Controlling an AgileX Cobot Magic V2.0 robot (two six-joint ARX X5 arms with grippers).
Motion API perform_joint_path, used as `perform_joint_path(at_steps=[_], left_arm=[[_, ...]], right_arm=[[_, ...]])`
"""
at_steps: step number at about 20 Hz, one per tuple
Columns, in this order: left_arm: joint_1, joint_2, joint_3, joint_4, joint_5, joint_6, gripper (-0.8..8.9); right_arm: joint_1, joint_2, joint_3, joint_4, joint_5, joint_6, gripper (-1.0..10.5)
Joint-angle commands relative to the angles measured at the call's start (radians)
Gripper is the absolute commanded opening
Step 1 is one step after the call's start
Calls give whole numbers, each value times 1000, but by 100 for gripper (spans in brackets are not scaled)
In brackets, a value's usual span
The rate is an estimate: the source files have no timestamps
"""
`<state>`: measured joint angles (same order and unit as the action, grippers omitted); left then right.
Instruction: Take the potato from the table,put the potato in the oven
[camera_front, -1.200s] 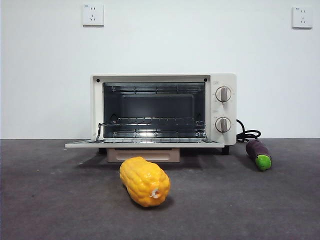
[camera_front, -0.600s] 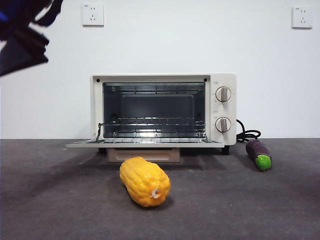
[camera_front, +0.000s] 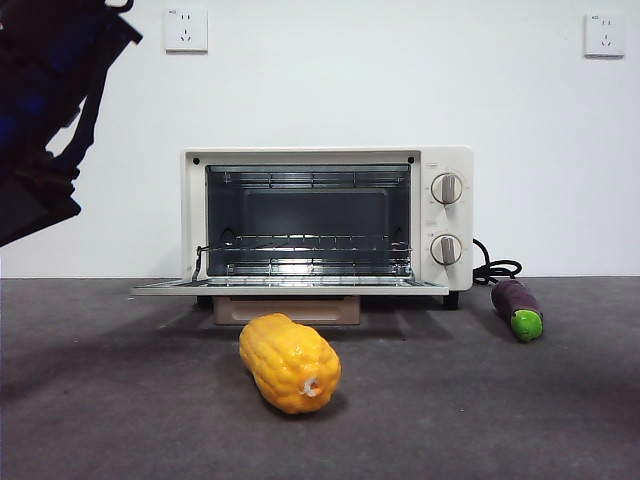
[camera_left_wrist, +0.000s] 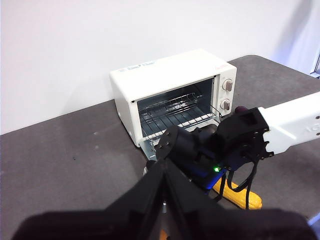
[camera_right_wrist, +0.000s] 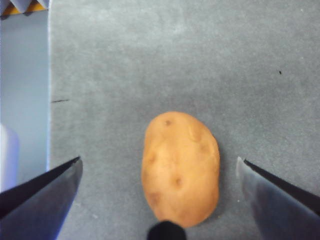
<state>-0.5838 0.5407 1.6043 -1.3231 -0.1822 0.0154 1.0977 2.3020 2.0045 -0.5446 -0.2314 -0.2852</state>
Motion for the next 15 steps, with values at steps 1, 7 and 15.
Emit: perform_joint_path(at_steps=[1, 7, 15], left_arm=[[-2, -6, -4, 6, -2, -5, -5], [-2, -6, -4, 6, -1, -8, -5], [-2, -6, -4, 6, -2, -8, -5]], right_arm=[[7, 28, 2, 12, 4, -3, 572], [9, 67, 2, 36, 9, 24, 572], [10, 125, 2, 51, 13, 65, 563]])
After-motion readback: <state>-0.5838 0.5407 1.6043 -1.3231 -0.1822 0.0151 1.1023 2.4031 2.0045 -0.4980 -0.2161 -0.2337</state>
